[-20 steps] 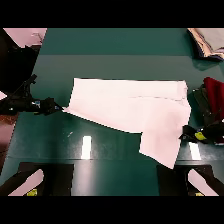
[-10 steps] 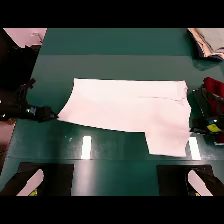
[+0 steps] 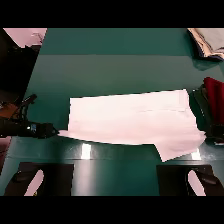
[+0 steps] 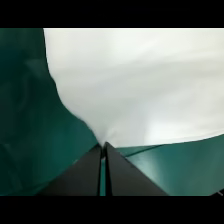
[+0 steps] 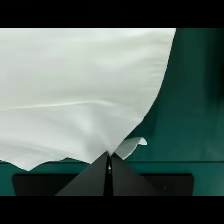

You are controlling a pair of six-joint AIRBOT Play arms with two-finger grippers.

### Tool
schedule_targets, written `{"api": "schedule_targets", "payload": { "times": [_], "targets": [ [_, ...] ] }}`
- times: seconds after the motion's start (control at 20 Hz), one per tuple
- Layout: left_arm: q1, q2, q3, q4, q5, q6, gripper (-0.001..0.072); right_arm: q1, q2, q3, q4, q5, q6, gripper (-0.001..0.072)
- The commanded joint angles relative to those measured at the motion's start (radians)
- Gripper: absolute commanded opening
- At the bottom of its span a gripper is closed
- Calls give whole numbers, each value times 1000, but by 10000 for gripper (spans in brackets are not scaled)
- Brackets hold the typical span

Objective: Fold the shirts.

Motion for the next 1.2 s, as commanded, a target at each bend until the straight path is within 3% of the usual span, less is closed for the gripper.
{"api": "schedule_targets", "payload": {
  "times": [0.0,0.25,0.65,1.15],
  "targets": [
    [-45,-32,-2,-25,209,-19,25,0,-106,59,66,-109,-19,12],
    [-45,-276,71,-84,360,3,25,0,-404,256,103,-173,-25,12],
    [-45,-618,296,-120,420,16,26,48,-739,499,139,-211,-29,12],
    [-45,-684,335,-131,526,18,27,111,-951,672,183,-301,9,14]
  ]
}}
